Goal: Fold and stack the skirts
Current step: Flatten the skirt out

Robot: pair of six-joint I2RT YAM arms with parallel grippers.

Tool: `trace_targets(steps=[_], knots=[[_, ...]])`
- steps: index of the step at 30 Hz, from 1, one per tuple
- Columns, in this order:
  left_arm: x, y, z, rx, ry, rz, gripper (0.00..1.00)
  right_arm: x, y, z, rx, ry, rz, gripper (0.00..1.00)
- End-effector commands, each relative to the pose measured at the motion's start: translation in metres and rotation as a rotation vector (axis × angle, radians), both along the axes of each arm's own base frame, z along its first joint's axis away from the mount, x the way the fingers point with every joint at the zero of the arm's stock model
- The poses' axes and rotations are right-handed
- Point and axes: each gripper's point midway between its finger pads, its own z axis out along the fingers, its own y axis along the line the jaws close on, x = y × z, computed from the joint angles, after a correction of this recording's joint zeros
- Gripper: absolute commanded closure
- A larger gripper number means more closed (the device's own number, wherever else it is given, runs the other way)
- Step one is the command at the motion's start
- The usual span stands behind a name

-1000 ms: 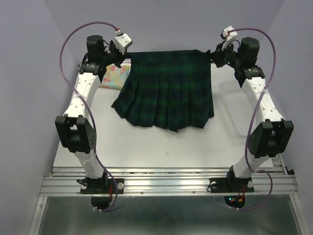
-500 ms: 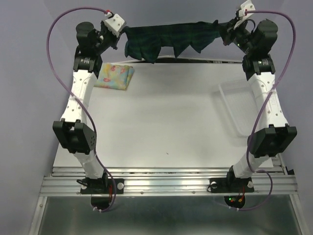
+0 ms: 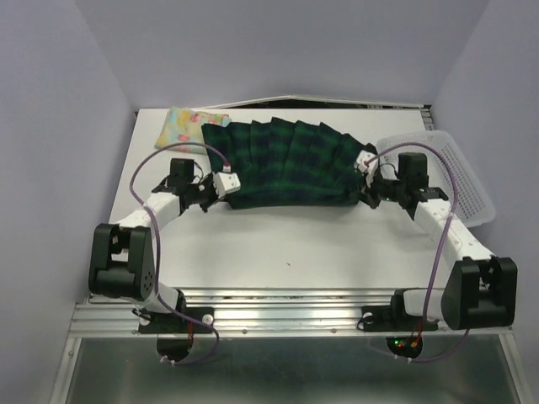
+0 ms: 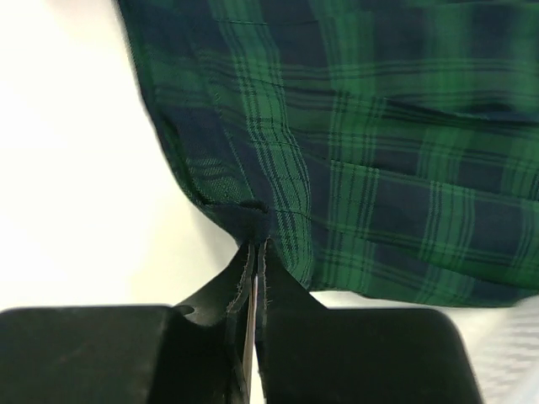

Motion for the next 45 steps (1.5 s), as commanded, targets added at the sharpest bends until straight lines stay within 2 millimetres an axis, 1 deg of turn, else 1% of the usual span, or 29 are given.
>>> trace_targets(steps=[1,4,5,6,7,8,9,11,14,16,17,19,20,21,22,23,24,25,28,30,31,33,36,38,39,41,42,44,45], knots=[[-0.050,0.019,0.021,0.191,-0.168,-0.209,1.00,-0.061,-0.002,-0.003,-0.145,-0.100,0.192,0.99],[-0.089,0.022,0.009,0.249,-0.165,-0.323,1.00,-0.097,-0.004,-0.021,-0.220,-0.107,0.291,0.99],[-0.097,0.022,0.008,0.257,-0.165,-0.344,1.00,-0.103,-0.006,-0.025,-0.269,-0.152,0.351,0.93],[-0.105,0.022,0.006,0.278,-0.185,-0.398,0.79,-0.112,-0.008,-0.024,-0.297,-0.176,0.373,0.54],[-0.127,0.024,0.000,0.293,-0.154,-0.442,0.66,-0.128,-0.011,-0.036,-0.312,-0.140,0.401,0.30],[-0.135,0.026,-0.003,0.317,-0.162,-0.475,0.53,-0.132,-0.013,-0.037,-0.341,-0.164,0.425,0.19],[-0.143,0.030,-0.003,0.351,-0.191,-0.488,0.17,-0.136,-0.017,-0.034,-0.368,-0.178,0.407,0.00],[-0.147,0.035,0.002,0.377,-0.223,-0.464,0.13,-0.131,-0.022,-0.026,-0.372,-0.188,0.326,0.00],[-0.143,0.038,0.025,0.340,-0.250,-0.331,0.13,-0.102,-0.033,0.004,-0.378,-0.227,0.166,0.00],[-0.134,0.031,0.051,0.228,-0.205,-0.221,0.14,-0.082,-0.037,0.019,-0.339,-0.178,0.070,0.00],[-0.128,0.030,0.058,0.181,-0.176,-0.173,0.16,-0.064,-0.034,0.030,-0.267,-0.089,-0.002,0.00],[-0.103,0.023,0.079,0.072,-0.125,-0.085,0.18,-0.048,-0.027,0.035,-0.195,0.027,-0.042,0.00],[-0.096,0.023,0.081,-0.017,-0.027,0.026,0.20,-0.038,-0.021,0.020,-0.118,0.195,-0.096,0.01],[-0.087,0.022,0.083,-0.058,0.018,0.068,0.21,-0.028,-0.016,0.023,-0.076,0.245,-0.114,0.01],[-0.068,0.021,0.084,-0.090,0.076,0.112,0.22,-0.012,-0.013,0.037,-0.050,0.248,-0.133,0.03],[-0.060,0.019,0.082,-0.116,0.128,0.148,0.23,-0.006,-0.008,0.034,-0.031,0.298,-0.148,0.05],[-0.053,0.020,0.079,-0.156,0.205,0.231,0.27,0.004,-0.006,0.019,-0.025,0.361,-0.159,0.07],[-0.035,0.019,0.074,-0.174,0.249,0.275,0.30,0.016,-0.003,0.023,-0.016,0.342,-0.168,0.09],[-0.007,0.021,0.061,-0.233,0.347,0.428,0.34,0.037,0.006,0.003,-0.065,0.330,-0.183,0.21],[0.001,0.020,0.053,-0.245,0.397,0.476,0.39,0.043,0.005,-0.009,-0.104,0.332,-0.181,0.27],[0.005,0.019,0.044,-0.247,0.443,0.494,0.40,0.039,0.004,-0.024,-0.128,0.374,-0.168,0.30],[0.006,0.019,0.035,-0.243,0.476,0.528,0.41,0.033,0.005,-0.037,-0.172,0.394,-0.128,0.34],[-0.007,0.018,0.023,-0.224,0.513,0.502,0.41,0.010,0.006,-0.057,-0.240,0.439,-0.072,0.38],[-0.026,0.020,0.015,-0.140,0.490,0.444,0.41,-0.011,0.012,-0.064,-0.276,0.455,-0.013,0.41],[-0.044,0.023,0.009,-0.089,0.526,0.423,0.43,-0.022,0.013,-0.067,-0.290,0.479,0.009,0.42],[-0.061,0.027,0.004,-0.044,0.532,0.383,0.43,-0.041,0.019,-0.069,-0.310,0.507,0.053,0.42],[-0.068,0.030,0.011,-0.030,0.494,0.351,0.41,-0.054,0.019,-0.063,-0.302,0.517,0.076,0.42],[-0.090,0.033,0.008,-0.020,0.496,0.317,0.35,-0.069,0.027,-0.050,-0.279,0.500,0.118,0.43],[-0.092,0.034,0.022,-0.019,0.419,0.292,0.33,-0.079,0.028,-0.037,-0.280,0.470,0.119,0.43]])
